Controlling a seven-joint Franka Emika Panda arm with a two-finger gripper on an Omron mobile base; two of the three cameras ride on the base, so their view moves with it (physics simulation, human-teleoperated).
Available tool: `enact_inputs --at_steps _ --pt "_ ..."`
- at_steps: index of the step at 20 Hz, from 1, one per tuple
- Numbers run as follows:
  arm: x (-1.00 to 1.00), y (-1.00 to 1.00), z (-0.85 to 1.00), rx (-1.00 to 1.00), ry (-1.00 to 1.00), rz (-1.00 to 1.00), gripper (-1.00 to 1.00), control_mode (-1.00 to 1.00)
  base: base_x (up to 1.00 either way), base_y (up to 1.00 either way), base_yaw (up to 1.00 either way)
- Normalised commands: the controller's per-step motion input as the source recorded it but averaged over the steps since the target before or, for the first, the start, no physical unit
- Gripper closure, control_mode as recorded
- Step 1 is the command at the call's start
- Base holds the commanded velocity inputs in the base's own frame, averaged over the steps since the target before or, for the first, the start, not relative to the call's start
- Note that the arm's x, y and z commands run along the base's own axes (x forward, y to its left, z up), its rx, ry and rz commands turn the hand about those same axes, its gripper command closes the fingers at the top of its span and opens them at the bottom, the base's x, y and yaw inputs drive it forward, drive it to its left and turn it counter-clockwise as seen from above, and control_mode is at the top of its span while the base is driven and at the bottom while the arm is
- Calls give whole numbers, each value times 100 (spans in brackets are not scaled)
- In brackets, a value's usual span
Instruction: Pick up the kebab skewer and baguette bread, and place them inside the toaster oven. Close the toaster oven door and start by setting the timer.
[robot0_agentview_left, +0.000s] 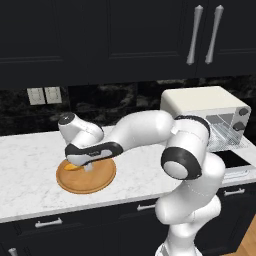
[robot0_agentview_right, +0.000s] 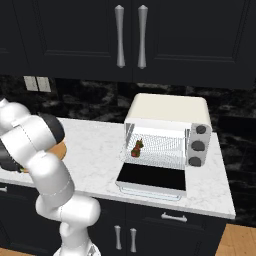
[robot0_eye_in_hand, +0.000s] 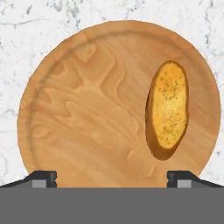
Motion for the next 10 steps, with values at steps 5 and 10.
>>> enact_inputs --at_steps 5,10 --pt "34 0 -20 0 0 0 -100 -100 0 0 0" --pt "25 17 -31 0 0 0 -100 -100 0 0 0"
